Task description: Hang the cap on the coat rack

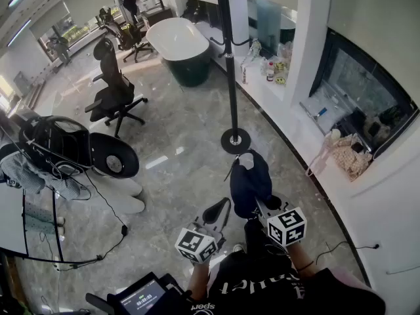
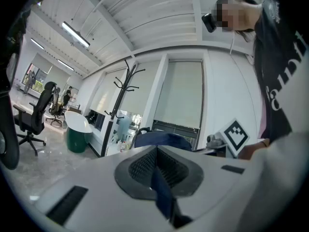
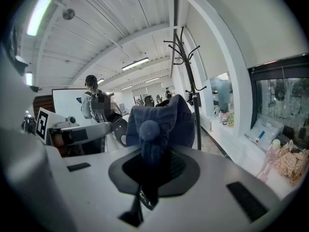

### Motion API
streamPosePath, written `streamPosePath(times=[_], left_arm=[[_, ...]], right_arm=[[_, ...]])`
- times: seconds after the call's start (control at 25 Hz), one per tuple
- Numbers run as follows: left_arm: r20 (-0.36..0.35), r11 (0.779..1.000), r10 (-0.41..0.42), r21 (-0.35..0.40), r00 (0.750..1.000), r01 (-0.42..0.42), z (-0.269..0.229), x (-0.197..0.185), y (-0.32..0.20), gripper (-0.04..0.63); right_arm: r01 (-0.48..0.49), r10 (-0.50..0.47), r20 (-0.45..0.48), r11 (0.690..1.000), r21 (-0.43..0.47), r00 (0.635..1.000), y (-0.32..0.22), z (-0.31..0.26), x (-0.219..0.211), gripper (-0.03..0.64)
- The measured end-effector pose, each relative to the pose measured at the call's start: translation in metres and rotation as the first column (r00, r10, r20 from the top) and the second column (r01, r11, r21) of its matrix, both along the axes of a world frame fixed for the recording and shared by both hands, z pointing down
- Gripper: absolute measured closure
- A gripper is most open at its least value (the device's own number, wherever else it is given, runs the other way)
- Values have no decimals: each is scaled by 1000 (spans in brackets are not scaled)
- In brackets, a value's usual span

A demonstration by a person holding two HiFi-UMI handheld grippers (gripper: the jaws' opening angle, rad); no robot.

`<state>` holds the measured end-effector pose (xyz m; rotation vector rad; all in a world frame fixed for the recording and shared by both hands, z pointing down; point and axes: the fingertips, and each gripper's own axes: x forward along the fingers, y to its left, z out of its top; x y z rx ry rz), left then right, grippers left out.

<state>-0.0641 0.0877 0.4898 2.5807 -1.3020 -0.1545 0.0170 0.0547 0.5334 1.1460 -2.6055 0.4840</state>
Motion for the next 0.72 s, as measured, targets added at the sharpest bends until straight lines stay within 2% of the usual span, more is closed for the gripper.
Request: streamPosePath(times=[0.32,0.72], left_arm=[[-9,999,-32,0,999,32,-7,-11,-94,589],[3,997,-68,28,998,67,-20,6,-234,589]], right_arm=[[13,-13,15,1000,-2,1000,-93,-3,-5,583],[61,-61,26,998,30,998,-239,-15,6,583]])
